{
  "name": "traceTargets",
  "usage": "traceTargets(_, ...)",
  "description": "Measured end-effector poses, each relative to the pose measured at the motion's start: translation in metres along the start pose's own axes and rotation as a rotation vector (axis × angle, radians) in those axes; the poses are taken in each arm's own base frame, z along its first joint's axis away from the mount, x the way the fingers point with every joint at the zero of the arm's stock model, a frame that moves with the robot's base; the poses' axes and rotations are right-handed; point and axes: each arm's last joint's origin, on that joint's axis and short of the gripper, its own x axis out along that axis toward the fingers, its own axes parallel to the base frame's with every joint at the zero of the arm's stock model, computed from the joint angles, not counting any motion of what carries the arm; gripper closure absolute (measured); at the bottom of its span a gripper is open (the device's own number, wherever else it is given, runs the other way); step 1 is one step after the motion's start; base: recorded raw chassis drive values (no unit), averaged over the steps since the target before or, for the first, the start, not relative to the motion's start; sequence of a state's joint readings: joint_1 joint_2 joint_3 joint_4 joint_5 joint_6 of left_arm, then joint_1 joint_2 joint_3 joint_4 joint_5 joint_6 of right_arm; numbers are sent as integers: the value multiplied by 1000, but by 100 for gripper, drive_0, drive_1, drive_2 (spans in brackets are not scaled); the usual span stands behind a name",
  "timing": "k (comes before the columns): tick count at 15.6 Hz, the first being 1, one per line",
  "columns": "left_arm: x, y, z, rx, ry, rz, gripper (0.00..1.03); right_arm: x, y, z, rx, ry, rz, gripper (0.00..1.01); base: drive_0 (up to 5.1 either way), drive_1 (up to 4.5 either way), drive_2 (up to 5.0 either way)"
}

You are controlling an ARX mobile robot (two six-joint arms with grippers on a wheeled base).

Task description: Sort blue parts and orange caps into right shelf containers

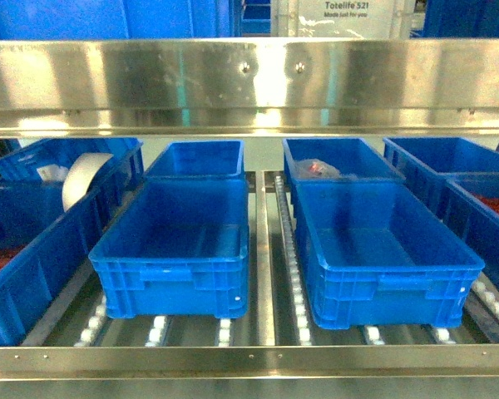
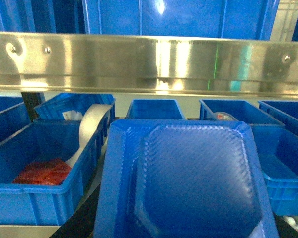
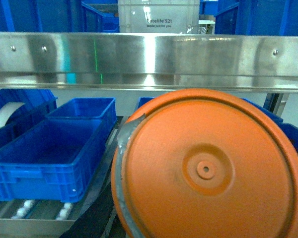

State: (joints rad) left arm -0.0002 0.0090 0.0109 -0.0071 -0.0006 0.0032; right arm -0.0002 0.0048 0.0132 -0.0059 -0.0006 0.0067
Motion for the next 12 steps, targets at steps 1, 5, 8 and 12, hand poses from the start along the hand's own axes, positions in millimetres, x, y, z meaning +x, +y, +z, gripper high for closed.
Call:
traceTargets(1, 0, 0, 0, 0, -1, 2, 61, 0, 0, 0, 0, -1, 0, 57, 0, 0, 0)
traceTargets(5, 0, 0, 0, 0, 1, 0, 61, 0, 0, 0, 0, 0, 0, 57, 0, 0, 0)
traceTargets(8, 0, 0, 0, 0, 0, 0, 61, 0, 0, 0, 0, 0, 0, 57, 0, 0, 0)
traceTargets(12, 0, 0, 0, 0, 0, 0, 61, 0, 0, 0, 0, 0, -1, 57, 0, 0, 0)
